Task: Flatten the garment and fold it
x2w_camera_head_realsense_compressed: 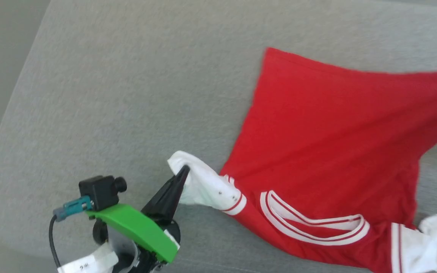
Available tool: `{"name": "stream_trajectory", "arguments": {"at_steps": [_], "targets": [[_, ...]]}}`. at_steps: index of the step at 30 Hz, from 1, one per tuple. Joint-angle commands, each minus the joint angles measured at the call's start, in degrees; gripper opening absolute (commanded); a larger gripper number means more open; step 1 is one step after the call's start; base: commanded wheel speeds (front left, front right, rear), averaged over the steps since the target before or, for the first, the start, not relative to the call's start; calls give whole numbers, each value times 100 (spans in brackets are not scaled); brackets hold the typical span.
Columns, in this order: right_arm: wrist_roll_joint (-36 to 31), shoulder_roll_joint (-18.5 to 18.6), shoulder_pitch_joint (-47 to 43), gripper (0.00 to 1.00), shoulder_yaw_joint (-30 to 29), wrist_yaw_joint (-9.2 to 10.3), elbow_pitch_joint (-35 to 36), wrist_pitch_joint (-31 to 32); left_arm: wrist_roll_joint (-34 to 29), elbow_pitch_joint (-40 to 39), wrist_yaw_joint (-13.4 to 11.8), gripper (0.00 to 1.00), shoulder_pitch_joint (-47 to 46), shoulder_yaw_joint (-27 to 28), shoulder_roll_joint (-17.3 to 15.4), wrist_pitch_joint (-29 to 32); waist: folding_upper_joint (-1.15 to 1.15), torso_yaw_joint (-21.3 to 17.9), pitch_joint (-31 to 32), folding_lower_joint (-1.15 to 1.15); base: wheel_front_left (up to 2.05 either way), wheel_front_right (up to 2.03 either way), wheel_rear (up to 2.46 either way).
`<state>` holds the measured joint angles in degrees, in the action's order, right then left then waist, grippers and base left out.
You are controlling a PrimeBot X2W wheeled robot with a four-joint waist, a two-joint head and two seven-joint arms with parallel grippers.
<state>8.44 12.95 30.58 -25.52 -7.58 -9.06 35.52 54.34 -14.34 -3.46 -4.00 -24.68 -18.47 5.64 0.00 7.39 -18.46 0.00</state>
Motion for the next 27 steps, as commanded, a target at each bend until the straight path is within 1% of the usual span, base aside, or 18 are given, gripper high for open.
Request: {"name": "stream_trajectory", "arguments": {"at_steps": [1,4,8,9,10,12,14,16,19,22,27], "targets": [[147,-23,-313,0,-166,9,246,3,-3,-20,-36,0,114,35,-59,-26,0,-494,497,0,0,0,0],[359,-192,-932,0,-454,9,804,131,62,-48,-59,0,254,84,-99,-36,0,-686,644,0,0,0,0],[587,-569,-1840,0,-953,9,1575,326,80,-75,-96,0,403,103,-146,-49,0,-882,741,0,0,0,0],[640,-663,-2111,0,-1084,9,1768,387,78,-88,-108,0,433,100,-153,-51,0,-917,751,0,0,0,0],[832,-881,-2733,0,-1420,9,2164,515,87,-129,-140,0,528,100,-180,-47,0,-1012,779,0,0,0,0],[988,-965,-3121,0,-1625,9,2339,594,104,-165,-164,0,604,100,-215,-21,0,-1054,794,0,0,0,0],[1095,-996,-3485,0,-1712,9,2412,619,124,-212,-188,0,675,117,-248,-9,0,-1087,803,0,0,0,0],[1369,-1002,-3727,0,-1716,9,2187,562,134,-255,-219,0,737,141,-272,-14,0,-1119,805,0,0,0,0],[1401,-1004,-3988,0,-1392,9,1836,251,126,-294,-263,0,776,130,-297,20,0,-1130,805,0,0,0,0],[1364,-1005,-3978,0,-1025,9,1387,-85,113,-317,-301,0,765,98,-300,66,0,-1126,823,0,0,0,0],[1222,-1006,-3697,0,-606,9,671,-459,124,-318,-319,0,692,39,-277,147,0,-1111,850,0,0,0,0]]}}
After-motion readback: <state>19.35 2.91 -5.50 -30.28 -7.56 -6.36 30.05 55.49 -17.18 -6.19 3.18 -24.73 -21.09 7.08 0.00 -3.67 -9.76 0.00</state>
